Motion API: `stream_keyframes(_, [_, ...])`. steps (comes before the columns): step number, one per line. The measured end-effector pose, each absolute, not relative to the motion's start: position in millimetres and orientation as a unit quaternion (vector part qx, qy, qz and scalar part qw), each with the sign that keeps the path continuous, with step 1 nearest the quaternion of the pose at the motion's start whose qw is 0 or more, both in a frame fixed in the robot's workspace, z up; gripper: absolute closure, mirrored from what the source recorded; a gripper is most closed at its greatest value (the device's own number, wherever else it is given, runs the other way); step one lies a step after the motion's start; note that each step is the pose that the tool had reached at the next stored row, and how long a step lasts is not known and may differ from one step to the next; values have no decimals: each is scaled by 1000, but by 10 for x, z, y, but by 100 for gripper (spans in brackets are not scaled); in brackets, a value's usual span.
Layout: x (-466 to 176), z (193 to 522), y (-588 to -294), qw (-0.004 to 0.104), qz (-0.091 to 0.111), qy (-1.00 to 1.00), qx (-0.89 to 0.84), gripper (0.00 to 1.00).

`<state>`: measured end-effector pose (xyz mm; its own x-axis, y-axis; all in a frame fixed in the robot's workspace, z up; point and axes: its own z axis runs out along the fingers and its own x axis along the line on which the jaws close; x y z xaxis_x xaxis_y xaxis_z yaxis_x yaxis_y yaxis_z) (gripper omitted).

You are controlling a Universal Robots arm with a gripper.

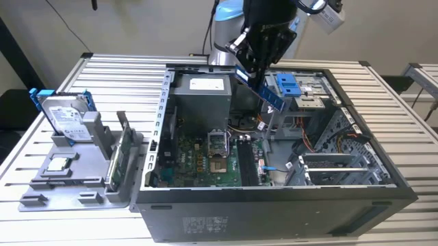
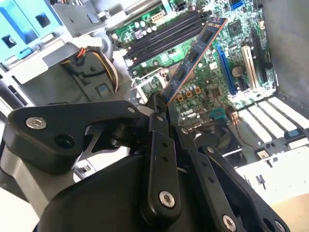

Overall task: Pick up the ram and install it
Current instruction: 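Insert the ram into the slot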

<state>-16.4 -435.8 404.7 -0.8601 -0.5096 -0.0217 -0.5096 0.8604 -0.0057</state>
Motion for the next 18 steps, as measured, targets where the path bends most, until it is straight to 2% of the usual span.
stream_keyframes(18, [-155, 4033, -4402, 11, -1, 979, -204, 86])
